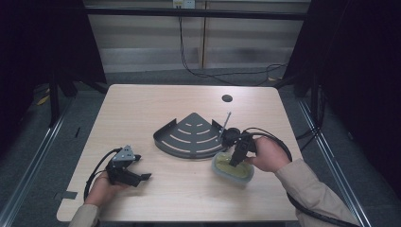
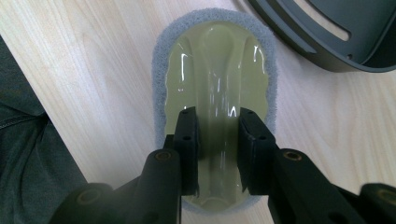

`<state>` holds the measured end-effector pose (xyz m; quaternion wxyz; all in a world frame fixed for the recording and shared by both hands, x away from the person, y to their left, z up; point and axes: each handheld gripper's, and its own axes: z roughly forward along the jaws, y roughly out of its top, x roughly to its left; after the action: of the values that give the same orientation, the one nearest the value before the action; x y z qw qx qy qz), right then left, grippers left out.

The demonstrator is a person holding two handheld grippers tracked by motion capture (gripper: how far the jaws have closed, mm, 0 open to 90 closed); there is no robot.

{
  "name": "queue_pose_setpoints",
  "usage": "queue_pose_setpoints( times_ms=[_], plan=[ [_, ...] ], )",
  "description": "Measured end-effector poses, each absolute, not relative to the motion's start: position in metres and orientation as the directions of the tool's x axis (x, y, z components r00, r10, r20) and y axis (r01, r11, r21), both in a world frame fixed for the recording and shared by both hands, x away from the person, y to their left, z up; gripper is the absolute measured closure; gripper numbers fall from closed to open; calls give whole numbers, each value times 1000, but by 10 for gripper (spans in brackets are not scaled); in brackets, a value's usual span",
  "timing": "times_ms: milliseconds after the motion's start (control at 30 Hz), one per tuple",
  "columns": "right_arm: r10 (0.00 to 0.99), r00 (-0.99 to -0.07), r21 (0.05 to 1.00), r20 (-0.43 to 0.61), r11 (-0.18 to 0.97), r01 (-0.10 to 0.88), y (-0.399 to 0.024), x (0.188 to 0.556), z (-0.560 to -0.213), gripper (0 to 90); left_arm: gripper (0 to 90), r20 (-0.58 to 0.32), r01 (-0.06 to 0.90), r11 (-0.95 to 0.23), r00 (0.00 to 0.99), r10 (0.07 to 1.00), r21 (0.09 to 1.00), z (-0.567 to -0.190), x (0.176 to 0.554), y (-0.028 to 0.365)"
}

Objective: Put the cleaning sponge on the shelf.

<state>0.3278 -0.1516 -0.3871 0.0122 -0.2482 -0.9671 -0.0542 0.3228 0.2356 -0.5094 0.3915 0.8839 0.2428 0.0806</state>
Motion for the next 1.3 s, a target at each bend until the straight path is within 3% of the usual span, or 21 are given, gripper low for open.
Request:
queue_pose_setpoints(
  times_ms=[1300],
  plan=[
    [527,-849,128,43,840,528,-148,366,-346,716,127,-32,356,-586,872,489,728,-509,322,235]
  ],
)
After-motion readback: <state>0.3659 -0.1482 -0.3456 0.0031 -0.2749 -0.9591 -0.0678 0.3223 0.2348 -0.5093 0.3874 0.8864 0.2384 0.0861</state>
